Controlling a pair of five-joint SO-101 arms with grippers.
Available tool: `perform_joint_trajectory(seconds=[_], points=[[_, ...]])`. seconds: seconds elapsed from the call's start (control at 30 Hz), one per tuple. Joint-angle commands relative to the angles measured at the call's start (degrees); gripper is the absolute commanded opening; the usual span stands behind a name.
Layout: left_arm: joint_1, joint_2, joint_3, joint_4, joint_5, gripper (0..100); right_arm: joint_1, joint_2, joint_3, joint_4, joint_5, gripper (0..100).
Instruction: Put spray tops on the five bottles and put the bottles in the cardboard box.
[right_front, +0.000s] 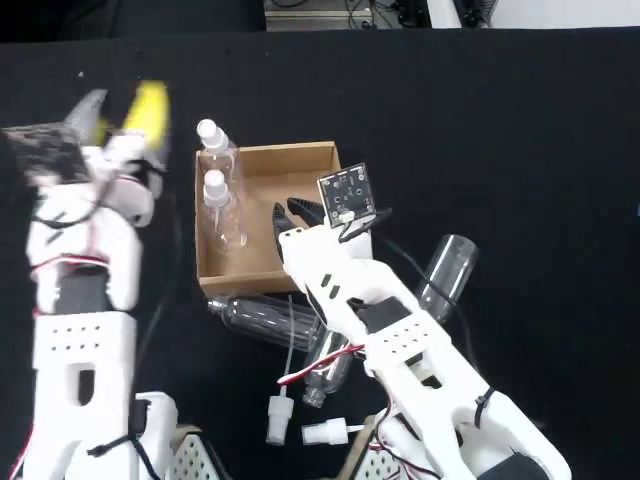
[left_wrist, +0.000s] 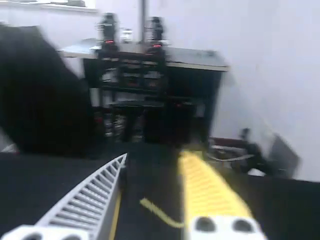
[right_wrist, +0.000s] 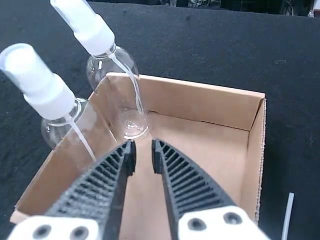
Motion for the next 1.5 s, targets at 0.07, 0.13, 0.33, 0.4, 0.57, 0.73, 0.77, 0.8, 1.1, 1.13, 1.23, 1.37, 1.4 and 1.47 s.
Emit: perform_joint_trajectory(seconds=[0.07,0.13,0.33,0.4,0.57,0.73,0.77,0.8,1.1,1.13,1.23,1.37,1.4,1.47], points=[[-17.36,-2.55,0.84,3.25,-0.18,6,1.23,-0.04,-0.92,-1.05,-0.09,5.0],[-22.29,-2.55,4.79,3.52,-0.44,3,1.23,-0.31,-0.92,-1.05,-0.09,5.0],[-40.66,-2.55,21.76,3.08,-0.44,4,1.23,-0.13,-0.92,-0.97,-0.09,5.0],[-45.32,-2.64,25.36,3.52,-0.62,4,1.23,-0.22,-0.92,-0.97,-0.09,5.0],[-46.73,-2.46,31.87,3.43,-13.63,4,1.23,-0.31,-0.84,-0.53,-0.09,5.0],[-39.34,-2.29,28.18,7.03,-14.59,4,1.76,-1.54,-4.18,9.32,-0.09,5.0],[-38.2,-1.67,25.36,10.37,-12.22,4,2.37,-2.59,-5.32,12.66,-0.09,5.0],[-37.14,-1.05,22.81,14.15,-9.14,4,3.08,-3.74,-6.73,16.0,-0.09,5.0],[-27.12,17.58,10.77,28.48,-2.11,4,4.92,-9.89,-16.22,37.36,8.44,5.0],[-27.38,19.6,10.86,26.9,-2.11,4,4.22,-9.36,-16.57,37.63,9.23,5.0],[-29.32,23.82,10.07,24.7,-1.76,4,2.11,-6.37,-19.03,37.98,7.38,5.0],[-30.2,24.35,10.42,24.62,-1.67,4,0.7,0.31,-25.45,40.97,5.19,5.0],[-29.93,24.53,10.51,24.62,-1.67,4,0.26,1.98,-27.12,41.85,4.4,5.0],[-29.85,24.88,10.51,24.35,-1.49,4,-0.97,5.23,-29.85,42.99,2.64,5.0]])
